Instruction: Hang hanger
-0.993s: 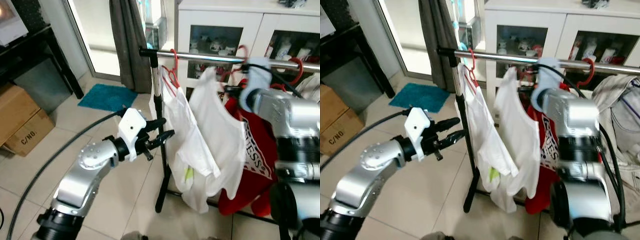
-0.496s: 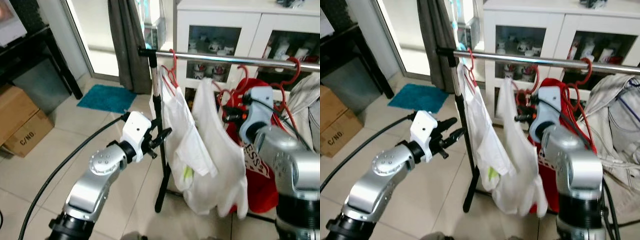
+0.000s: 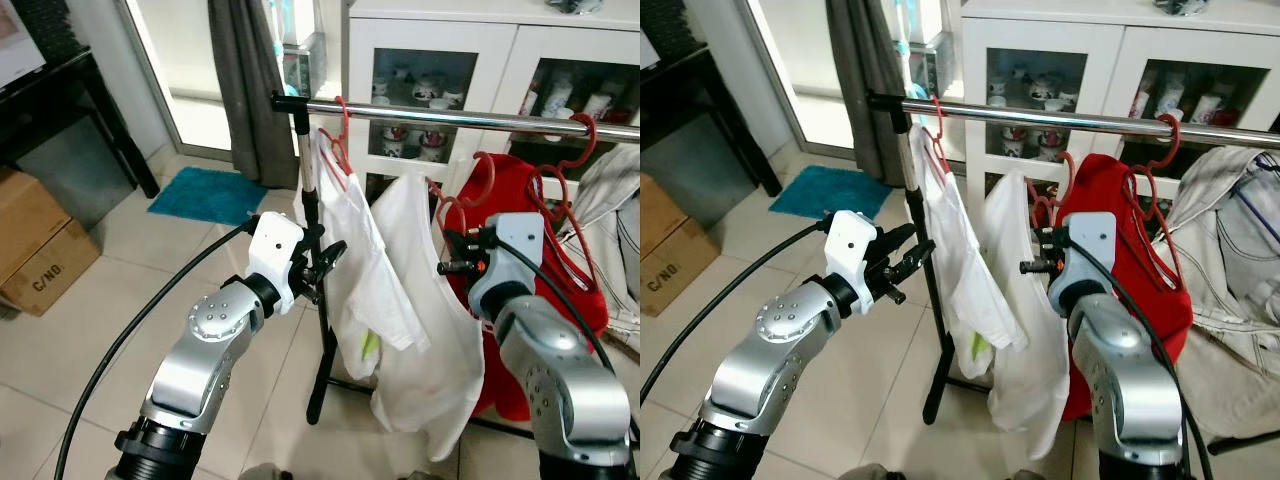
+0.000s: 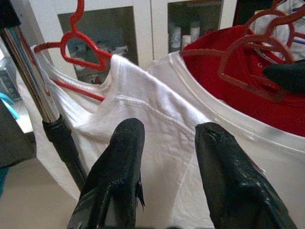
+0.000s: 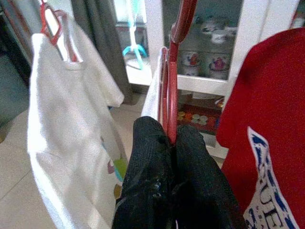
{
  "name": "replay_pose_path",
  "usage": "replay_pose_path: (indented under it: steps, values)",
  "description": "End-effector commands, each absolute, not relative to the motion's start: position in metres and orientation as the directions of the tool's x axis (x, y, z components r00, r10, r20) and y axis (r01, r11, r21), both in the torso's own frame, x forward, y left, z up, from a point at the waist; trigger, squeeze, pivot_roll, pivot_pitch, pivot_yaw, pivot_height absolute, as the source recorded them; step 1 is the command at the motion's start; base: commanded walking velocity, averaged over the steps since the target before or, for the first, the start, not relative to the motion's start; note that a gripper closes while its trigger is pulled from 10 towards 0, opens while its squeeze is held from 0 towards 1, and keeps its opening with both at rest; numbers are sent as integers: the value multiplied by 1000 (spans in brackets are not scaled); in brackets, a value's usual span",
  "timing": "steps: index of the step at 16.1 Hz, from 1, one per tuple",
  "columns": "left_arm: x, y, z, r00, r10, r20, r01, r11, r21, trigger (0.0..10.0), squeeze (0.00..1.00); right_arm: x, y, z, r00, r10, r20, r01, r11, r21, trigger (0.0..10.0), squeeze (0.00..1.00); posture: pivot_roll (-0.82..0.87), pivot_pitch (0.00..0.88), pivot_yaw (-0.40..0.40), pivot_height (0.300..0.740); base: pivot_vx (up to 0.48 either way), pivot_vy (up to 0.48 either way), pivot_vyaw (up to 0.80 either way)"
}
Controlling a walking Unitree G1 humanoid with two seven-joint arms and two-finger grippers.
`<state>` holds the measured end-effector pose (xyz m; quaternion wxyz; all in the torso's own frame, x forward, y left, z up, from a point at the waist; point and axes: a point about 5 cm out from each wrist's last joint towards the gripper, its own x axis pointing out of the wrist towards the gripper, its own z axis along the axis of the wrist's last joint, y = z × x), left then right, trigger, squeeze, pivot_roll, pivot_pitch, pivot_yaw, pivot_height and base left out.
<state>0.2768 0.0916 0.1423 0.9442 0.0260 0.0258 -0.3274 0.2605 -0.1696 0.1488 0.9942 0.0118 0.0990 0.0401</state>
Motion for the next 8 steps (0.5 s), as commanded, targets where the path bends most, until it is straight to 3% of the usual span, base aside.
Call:
replay_pose_path:
  steps: [1,7,8]
  values:
    - [274,96,139,796,-599,-83,603,797,32,10000,0,257,-172,155,989,50,-141,-46,999,25,0,0,-37,24,81,740,0,0,0]
    - [276,95,138,808,-583,-77,586,810,12,10000,0,252,-165,148,987,74,-144,-70,997,34,0,0,-42,41,68,740,0,0,0]
    - [275,93,137,803,-591,-82,594,805,16,10000,0,251,-167,145,987,55,-148,-52,998,28,0,0,-36,31,71,740,-277,0,0]
